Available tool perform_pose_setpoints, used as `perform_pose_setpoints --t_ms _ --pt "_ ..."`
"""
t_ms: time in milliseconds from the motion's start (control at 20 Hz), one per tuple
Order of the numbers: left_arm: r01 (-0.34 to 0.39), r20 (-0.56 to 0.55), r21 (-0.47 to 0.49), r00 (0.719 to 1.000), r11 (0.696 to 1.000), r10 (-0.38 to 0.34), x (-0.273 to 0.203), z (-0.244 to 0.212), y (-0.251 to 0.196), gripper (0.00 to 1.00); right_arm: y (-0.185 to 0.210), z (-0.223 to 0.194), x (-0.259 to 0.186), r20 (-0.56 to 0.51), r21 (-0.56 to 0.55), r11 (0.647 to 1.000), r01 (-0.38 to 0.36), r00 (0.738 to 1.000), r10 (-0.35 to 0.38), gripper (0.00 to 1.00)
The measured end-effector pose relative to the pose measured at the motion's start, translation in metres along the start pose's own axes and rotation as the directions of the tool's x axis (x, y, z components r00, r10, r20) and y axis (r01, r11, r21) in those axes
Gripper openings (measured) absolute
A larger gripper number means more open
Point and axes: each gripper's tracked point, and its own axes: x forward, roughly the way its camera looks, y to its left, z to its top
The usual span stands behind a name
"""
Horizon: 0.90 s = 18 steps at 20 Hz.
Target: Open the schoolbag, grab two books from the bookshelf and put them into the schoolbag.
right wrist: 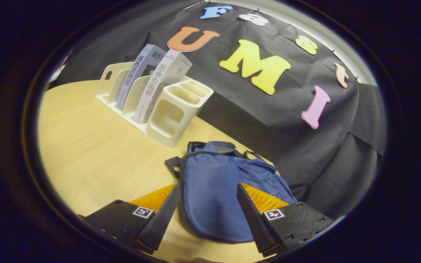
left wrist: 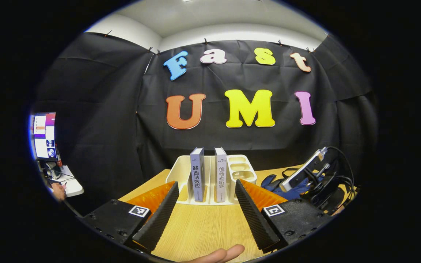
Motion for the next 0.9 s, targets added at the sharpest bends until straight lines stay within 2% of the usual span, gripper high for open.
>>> perform_pose_setpoints --t_ms 50,250,350,400,450,550,600,650,700,750,850,900 --pt "0.000 -0.004 -0.005 1.000 1.000 0.000 0.000 -0.001 0.000 0.97 0.003 0.000 0.006 -0.010 -0.028 1.000 0.002 1.000 -0.002 0.94" --pt "0.008 -0.012 -0.008 1.000 1.000 -0.008 0.002 -0.003 -0.003 0.97 0.013 -0.012 0.022 -0.102 -0.081 0.997 -0.018 0.995 0.010 0.93" --pt "0.013 -0.011 -0.007 1.000 1.000 -0.014 0.001 -0.002 -0.004 0.97 -0.002 -0.009 0.023 -0.101 -0.098 0.994 0.041 0.994 -0.051 0.94" --pt "0.021 -0.006 -0.008 1.000 1.000 -0.021 0.001 -0.001 -0.006 0.97 -0.006 -0.005 0.021 -0.094 -0.097 0.994 0.042 0.994 -0.052 0.86" --pt "0.023 0.000 -0.010 1.000 1.000 -0.023 0.000 0.001 -0.007 0.97 -0.009 -0.002 0.019 -0.089 -0.091 0.995 0.045 0.995 -0.053 0.89" --pt "0.028 0.006 -0.020 1.000 0.999 -0.028 -0.002 0.003 -0.006 0.97 -0.022 0.010 0.014 -0.063 -0.098 0.992 0.081 0.994 -0.087 0.77" --pt "0.033 0.006 -0.028 0.999 0.999 -0.033 -0.001 0.003 -0.008 0.97 -0.026 0.013 0.014 -0.055 -0.112 0.989 0.099 0.993 -0.106 0.82" --pt "0.035 0.005 -0.032 0.999 0.999 -0.035 0.000 0.002 -0.008 0.97 -0.027 0.014 0.016 -0.060 -0.131 0.985 0.112 0.991 -0.121 0.81" --pt "0.033 0.003 -0.033 0.999 0.999 -0.033 0.000 0.002 -0.007 0.97 -0.026 0.011 0.021 -0.072 -0.141 0.983 0.116 0.989 -0.127 0.76" --pt "0.028 0.003 -0.033 1.000 0.999 -0.028 0.000 0.003 -0.006 0.97 -0.025 0.007 0.026 -0.094 -0.134 0.984 0.116 0.987 -0.129 0.80" --pt "0.024 0.009 -0.033 1.000 0.999 -0.024 -0.004 0.005 -0.005 0.97 -0.024 0.004 0.035 -0.123 -0.116 0.987 0.112 0.984 -0.126 0.65" --pt "0.021 0.011 -0.031 1.000 0.999 -0.021 -0.004 0.005 -0.004 0.97 -0.027 0.005 0.040 -0.125 -0.103 0.988 0.115 0.984 -0.128 0.63"
